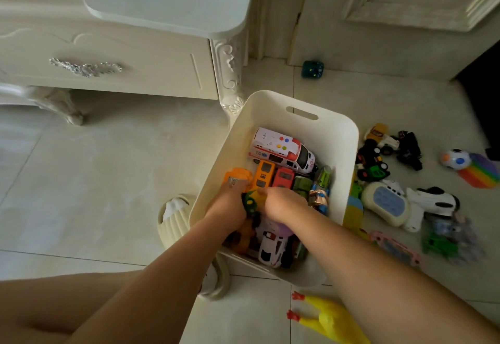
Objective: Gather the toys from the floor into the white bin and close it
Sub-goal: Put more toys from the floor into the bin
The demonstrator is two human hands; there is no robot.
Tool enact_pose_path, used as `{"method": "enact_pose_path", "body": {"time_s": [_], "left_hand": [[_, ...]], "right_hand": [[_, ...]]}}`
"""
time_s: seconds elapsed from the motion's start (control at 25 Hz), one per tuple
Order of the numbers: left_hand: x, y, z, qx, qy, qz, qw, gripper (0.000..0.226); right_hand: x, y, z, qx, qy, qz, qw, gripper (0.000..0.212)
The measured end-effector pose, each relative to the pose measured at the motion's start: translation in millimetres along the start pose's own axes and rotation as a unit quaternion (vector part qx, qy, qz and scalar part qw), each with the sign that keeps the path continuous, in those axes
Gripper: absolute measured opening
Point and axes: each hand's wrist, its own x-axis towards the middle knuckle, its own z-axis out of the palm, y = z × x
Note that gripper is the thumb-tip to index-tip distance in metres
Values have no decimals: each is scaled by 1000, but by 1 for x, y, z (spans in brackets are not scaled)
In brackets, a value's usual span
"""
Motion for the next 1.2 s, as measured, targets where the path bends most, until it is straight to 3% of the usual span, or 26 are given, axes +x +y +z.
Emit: {"method": "enact_pose_path", "body": {"time_s": [0.12, 0.16, 0.24, 0.32, 0.44, 0.48, 0.52, 0.56, 0.68, 0.88, 0.96, 1.08, 1.2], "left_hand": [[-2, 5, 11, 104, -63, 31, 992, 71], [-1, 6, 13, 128, -70, 28, 989, 68], [4, 4, 13, 126, -65, 21, 990, 63], [10, -2, 12, 77, -63, 14, 995, 59], [14, -8, 11, -13, -56, -1, 998, 52], [14, -9, 10, -37, -48, -8, 998, 50], [14, -9, 10, -53, -43, -12, 998, 50], [15, -8, 9, -57, -40, -15, 997, 50], [12, -5, 9, -63, -32, -19, 997, 50], [9, 2, 4, -88, -23, -19, 996, 50], [7, 13, -3, -103, -1, -15, 995, 45], [8, 44, -13, -94, 51, 18, 994, 37], [0, 87, -16, -101, 93, 76, 988, 35]], "right_hand": [[4, 6, -7, -22, -51, -24, 998, 64], [4, 9, -14, 7, -37, -26, 999, 52], [8, 16, -29, 152, 70, 28, 986, 32], [20, 19, -41, 327, 156, 76, 929, 32], [36, 3, -40, 564, 92, 38, 819, 39], [38, -4, -36, 592, 73, 19, 802, 42], [40, -10, -31, 585, 75, -1, 808, 45], [41, -14, -25, 533, 106, -26, 839, 46], [44, -19, -8, 303, 229, -97, 920, 48], [50, -18, -24, 127, 99, -89, 983, 63], [40, -11, -39, 178, 103, -101, 973, 56], [9, 5, -53, 333, 184, -111, 918, 44], [-34, 35, -67, 392, 278, -118, 869, 40]]}}
